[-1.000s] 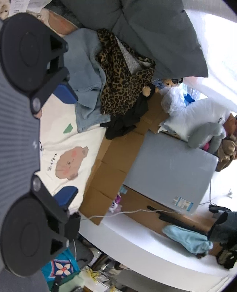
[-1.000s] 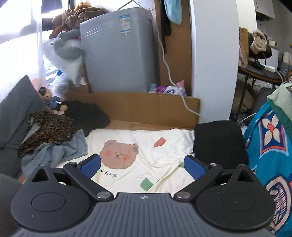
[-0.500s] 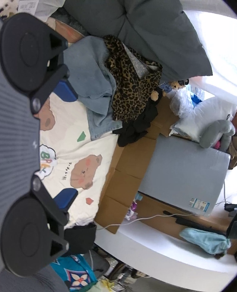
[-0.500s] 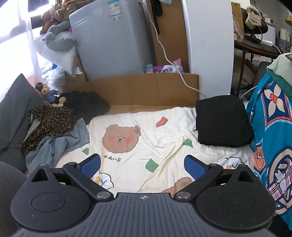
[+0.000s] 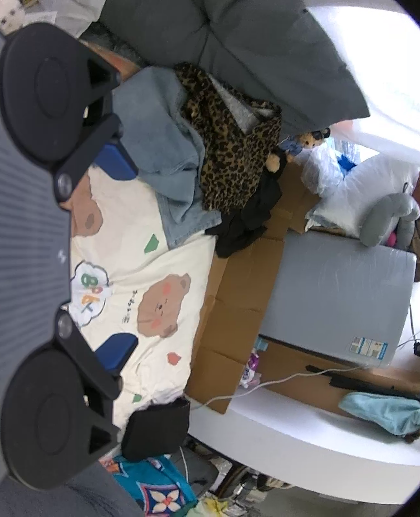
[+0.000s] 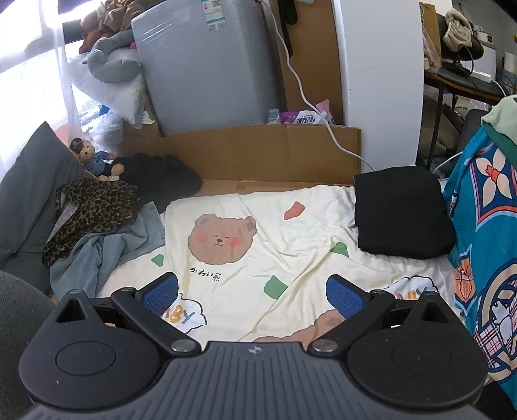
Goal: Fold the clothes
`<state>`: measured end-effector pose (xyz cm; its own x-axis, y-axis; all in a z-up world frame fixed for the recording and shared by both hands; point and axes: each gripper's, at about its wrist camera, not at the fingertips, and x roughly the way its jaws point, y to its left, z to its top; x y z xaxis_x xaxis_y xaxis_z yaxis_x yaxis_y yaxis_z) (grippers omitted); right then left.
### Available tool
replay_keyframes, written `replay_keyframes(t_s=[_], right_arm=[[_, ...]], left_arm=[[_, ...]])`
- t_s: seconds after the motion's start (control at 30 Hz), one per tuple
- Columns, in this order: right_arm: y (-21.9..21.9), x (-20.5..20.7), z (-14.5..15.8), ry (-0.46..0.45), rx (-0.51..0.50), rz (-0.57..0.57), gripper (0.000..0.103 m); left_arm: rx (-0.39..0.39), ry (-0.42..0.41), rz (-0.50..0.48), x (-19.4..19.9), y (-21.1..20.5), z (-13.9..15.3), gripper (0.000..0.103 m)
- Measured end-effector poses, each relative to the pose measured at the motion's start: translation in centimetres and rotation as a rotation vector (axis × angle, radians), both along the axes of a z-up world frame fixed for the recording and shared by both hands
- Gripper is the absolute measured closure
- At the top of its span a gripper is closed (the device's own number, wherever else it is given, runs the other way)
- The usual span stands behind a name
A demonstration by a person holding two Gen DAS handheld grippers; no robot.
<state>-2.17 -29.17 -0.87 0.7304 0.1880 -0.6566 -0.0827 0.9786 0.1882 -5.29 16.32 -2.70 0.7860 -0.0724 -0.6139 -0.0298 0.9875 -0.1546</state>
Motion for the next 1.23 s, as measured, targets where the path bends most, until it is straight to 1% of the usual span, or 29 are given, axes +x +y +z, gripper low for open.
replay_keyframes(t_s=[0.33,0.5,0.63,0.73,0.87,1.23], right_arm=[[1.0,-0.2,0.2,-0.019,-0.012,0.015,0.002],[1.1,-0.2,0.1,-0.014,-0.012,0.018,0.002],[1.2,-0.1,-0.1,-0.009,-0.009,0.022,0.002],[1.2,-0.1,-0.3,-0.004,-0.010,0.022,0.002],[1.3,-0.1,-0.3,-0.002,-0.011,0.024,0.002],[1.6,0.0,-0.8,0.009,-0.014,0.031,0.002]], left_arm=[[0.009,0.004,0.019,-0.2,0.0,-0.5,0.001],[0.000,0.015,0.030,-0.2,0.1,-0.9,0.001],[0.018,0.007,0.016,-0.3,-0.1,-1.0,0.001],[0.010,0.002,0.028,-0.4,0.0,-1.1,0.002],[0.020,0.010,0.020,-0.5,0.0,-1.3,0.003],[0.003,0.019,0.047,-0.8,0.7,-1.7,0.002]])
